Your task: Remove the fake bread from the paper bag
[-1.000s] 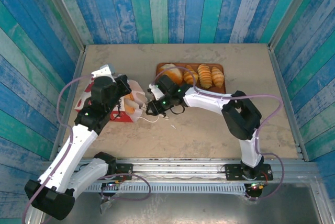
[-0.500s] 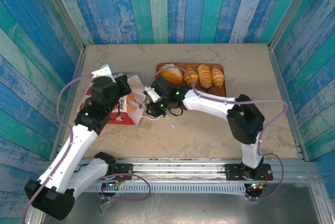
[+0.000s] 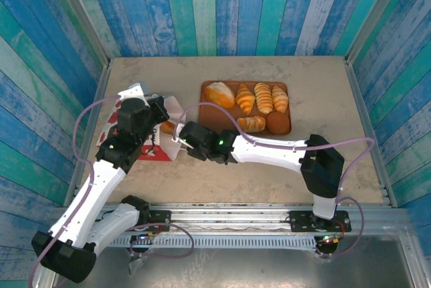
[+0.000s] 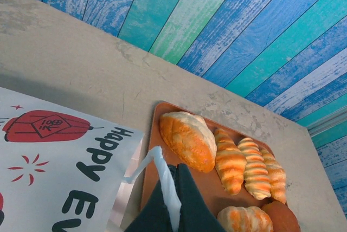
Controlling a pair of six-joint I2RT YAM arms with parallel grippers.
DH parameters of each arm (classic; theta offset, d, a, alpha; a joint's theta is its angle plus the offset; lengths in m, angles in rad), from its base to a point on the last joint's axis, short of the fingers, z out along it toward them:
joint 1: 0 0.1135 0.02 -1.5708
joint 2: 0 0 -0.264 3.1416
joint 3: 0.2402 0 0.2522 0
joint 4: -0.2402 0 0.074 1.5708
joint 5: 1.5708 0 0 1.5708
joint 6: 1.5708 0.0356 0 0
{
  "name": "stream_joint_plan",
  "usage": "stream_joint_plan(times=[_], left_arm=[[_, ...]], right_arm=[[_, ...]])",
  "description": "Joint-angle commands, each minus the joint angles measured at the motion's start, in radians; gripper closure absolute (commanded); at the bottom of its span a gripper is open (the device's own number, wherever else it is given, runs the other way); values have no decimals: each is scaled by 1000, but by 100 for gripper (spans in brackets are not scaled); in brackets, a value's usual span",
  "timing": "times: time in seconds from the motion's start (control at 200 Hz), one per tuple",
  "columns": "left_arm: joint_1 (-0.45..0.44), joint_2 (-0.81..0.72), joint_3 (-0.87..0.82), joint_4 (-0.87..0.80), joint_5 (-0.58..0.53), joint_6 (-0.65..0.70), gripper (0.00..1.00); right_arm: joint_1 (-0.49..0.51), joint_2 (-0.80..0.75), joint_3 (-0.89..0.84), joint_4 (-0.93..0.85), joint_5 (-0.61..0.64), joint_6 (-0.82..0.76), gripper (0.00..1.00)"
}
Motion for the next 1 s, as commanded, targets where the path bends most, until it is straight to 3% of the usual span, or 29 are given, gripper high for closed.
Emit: stream_joint_plan(times=[0.0,0.306,0.596,0.997], left_arm=[[-2,-6,13,3,-4,19,100],[-2,-1,13,3,-5,23,100],[-2,6,21,5,17,26,100],[-2,1,19,-4,12,42,100]], right_arm=[[22,3,-45,53,52,-129,55],[32,-33,-65,-29,-107,-94,50],[10,36,10,-79,-96,-51,47],[-111,-27,28,-198,-552,36,41]])
